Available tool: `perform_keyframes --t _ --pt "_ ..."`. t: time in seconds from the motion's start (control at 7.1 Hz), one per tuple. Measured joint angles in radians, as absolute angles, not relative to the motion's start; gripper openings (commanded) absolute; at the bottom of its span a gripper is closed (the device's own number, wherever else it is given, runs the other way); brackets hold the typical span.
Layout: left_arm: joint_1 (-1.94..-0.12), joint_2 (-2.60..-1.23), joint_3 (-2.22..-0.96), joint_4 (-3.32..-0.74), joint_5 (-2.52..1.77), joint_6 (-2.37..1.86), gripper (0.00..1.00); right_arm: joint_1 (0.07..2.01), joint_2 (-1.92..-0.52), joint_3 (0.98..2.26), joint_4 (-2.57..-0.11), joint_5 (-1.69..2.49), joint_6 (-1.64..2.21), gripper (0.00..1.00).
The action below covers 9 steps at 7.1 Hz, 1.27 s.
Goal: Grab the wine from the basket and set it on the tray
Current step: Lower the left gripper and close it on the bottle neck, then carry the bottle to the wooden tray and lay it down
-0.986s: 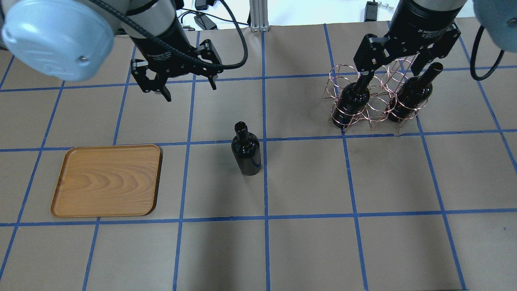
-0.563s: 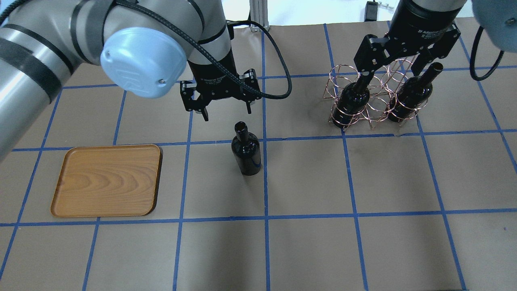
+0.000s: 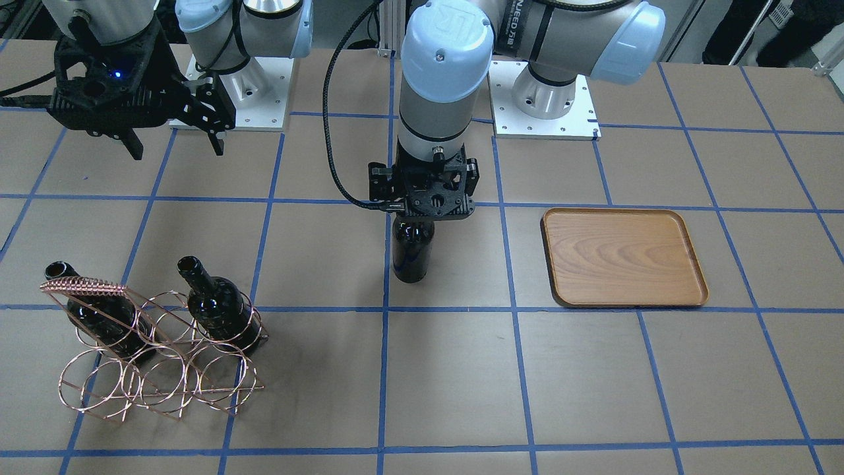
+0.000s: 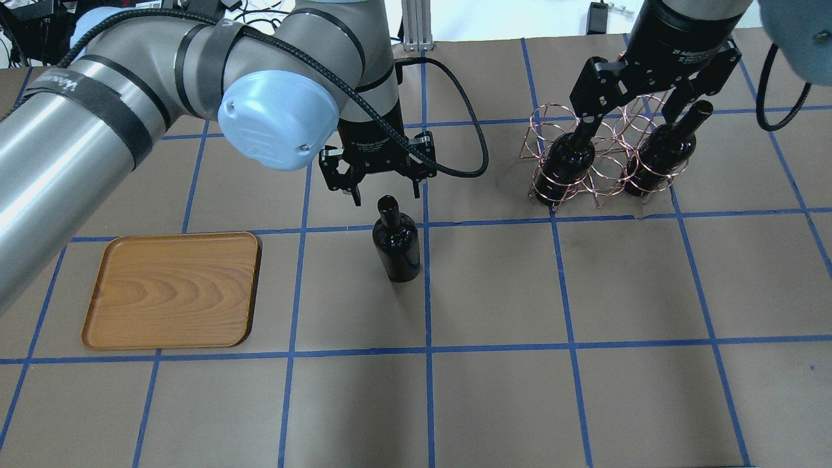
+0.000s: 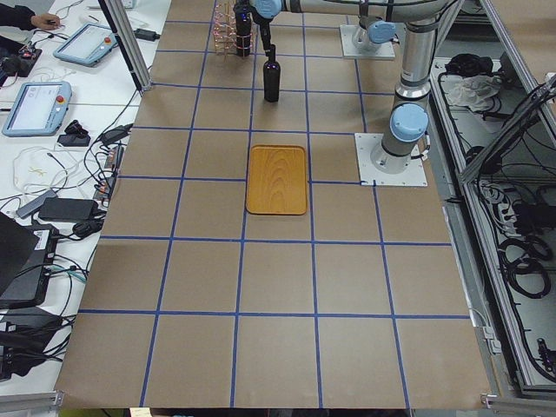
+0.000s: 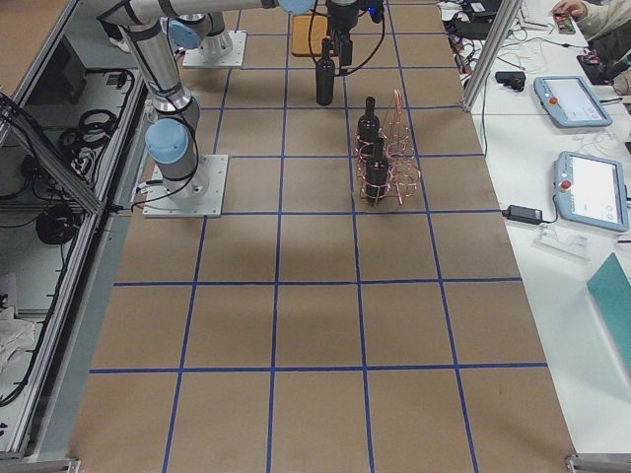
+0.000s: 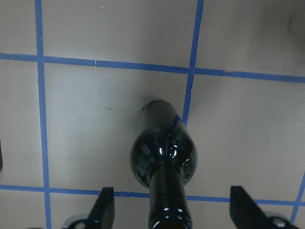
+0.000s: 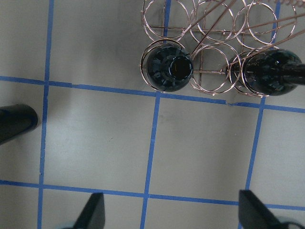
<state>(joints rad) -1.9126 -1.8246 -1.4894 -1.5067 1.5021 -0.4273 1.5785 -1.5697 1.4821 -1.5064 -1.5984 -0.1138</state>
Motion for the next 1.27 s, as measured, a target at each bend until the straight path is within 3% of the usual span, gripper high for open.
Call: perform_keyframes --t 0.42,0.56,0.99,1.27 --pt "-1.919 -1.809 -1.518 -1.515 1.484 -0.403 0.06 1.582 -1.571 1.493 -1.506 -1.587 -0.114 1.00" --pt "-1.917 -1.798 -1.523 -1.517 1.484 -0.396 0.00 1.582 -1.571 1.496 -1.506 -1.585 -0.114 1.00" --pt "-1.886 -1.749 -1.519 -1.536 1.488 -0.344 0.00 1.582 -1.573 1.500 -1.506 -1.585 -0.115 1.00" --pt "-1.769 -1.661 -1.527 -1.639 1.497 -0.177 0.00 1.581 -1.574 1.500 -1.506 -1.585 -0.114 1.00"
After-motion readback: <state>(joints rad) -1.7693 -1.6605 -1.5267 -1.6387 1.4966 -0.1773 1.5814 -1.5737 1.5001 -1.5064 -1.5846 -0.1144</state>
